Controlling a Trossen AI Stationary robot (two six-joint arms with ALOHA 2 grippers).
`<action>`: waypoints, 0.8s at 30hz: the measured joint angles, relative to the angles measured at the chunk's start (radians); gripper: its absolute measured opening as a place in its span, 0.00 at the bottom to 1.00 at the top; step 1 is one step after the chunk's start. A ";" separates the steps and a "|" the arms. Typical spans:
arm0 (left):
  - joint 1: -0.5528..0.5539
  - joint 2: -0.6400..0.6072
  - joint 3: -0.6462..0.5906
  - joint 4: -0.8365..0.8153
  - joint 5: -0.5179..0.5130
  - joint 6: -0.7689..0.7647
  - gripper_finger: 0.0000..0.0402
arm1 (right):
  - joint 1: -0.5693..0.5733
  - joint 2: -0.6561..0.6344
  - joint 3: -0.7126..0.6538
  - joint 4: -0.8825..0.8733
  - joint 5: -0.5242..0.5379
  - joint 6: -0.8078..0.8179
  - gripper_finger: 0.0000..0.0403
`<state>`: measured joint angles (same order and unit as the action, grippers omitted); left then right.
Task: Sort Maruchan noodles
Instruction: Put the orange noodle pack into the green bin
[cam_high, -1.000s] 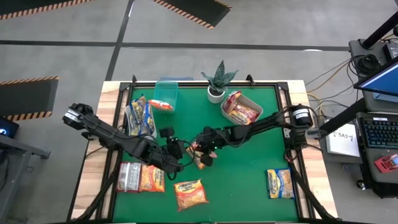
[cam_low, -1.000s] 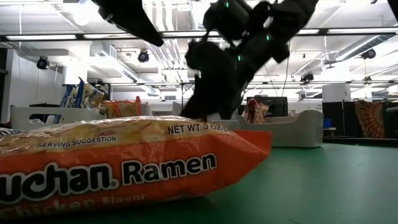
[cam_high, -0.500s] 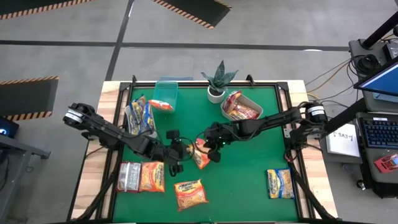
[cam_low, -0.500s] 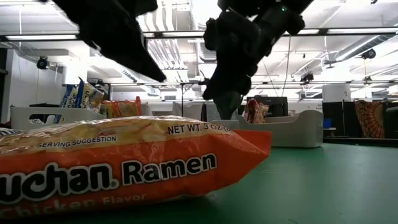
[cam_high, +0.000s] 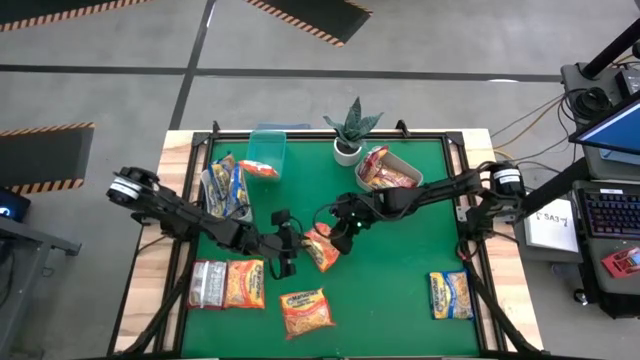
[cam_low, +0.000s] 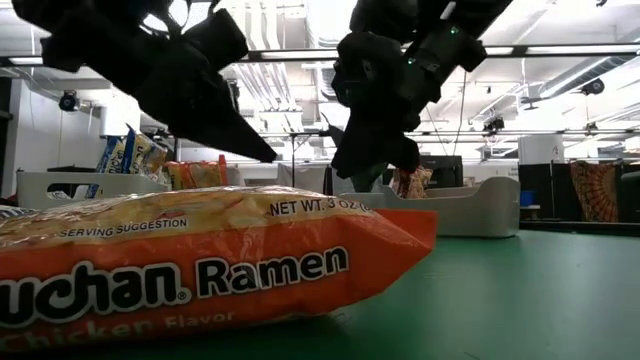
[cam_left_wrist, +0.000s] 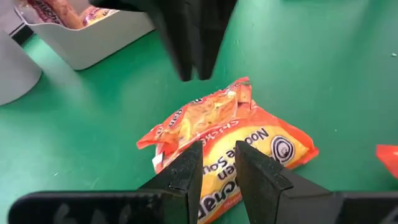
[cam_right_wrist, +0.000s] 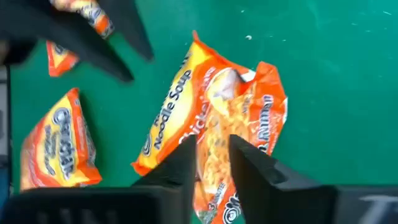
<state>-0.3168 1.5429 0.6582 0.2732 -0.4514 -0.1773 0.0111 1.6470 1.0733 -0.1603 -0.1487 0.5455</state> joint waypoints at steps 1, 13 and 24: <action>0.000 0.019 0.001 0.020 0.000 0.003 0.19 | -0.006 0.000 0.000 0.000 -0.007 0.009 0.24; 0.019 0.143 0.034 0.020 0.029 0.004 0.19 | -0.025 0.000 -0.025 0.000 -0.007 0.051 0.75; 0.019 0.156 0.035 -0.038 0.036 -0.018 0.19 | -0.025 0.000 -0.139 0.219 0.042 0.163 0.87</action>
<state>-0.2977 1.6985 0.6930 0.2349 -0.4157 -0.1951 -0.0139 1.6471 0.9346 0.0584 -0.1067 0.7087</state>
